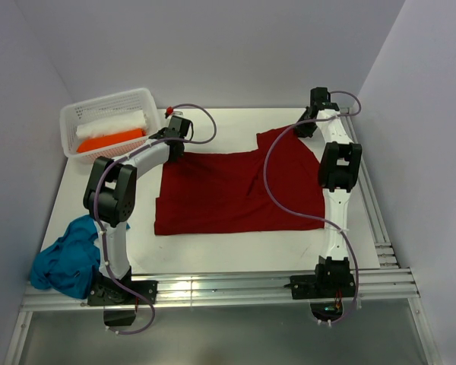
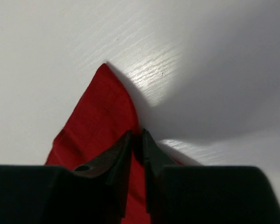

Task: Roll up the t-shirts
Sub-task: Fold the tshirt

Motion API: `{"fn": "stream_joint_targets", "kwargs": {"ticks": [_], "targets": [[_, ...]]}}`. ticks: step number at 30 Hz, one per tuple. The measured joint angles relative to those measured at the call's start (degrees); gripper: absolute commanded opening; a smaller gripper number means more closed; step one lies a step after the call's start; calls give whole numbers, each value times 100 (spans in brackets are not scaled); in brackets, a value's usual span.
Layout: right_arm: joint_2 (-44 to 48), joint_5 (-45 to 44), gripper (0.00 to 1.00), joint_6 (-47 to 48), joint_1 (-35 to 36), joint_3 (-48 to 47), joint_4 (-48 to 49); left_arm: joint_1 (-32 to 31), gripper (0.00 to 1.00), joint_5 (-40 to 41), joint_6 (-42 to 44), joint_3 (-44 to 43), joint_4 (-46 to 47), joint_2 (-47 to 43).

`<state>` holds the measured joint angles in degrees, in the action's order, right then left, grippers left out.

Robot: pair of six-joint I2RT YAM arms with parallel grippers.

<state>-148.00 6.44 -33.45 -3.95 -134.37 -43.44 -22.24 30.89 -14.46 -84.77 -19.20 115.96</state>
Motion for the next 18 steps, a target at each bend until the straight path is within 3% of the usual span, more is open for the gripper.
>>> {"fn": "stream_joint_targets", "kwargs": {"ticks": [5,18], "targets": [[4,4,0,9,2,98,83,0,0,0,0,0,0,0],[417,-120,0,-304,-299,925,767,153,0,-7,-118,-105,-149,0]]}}
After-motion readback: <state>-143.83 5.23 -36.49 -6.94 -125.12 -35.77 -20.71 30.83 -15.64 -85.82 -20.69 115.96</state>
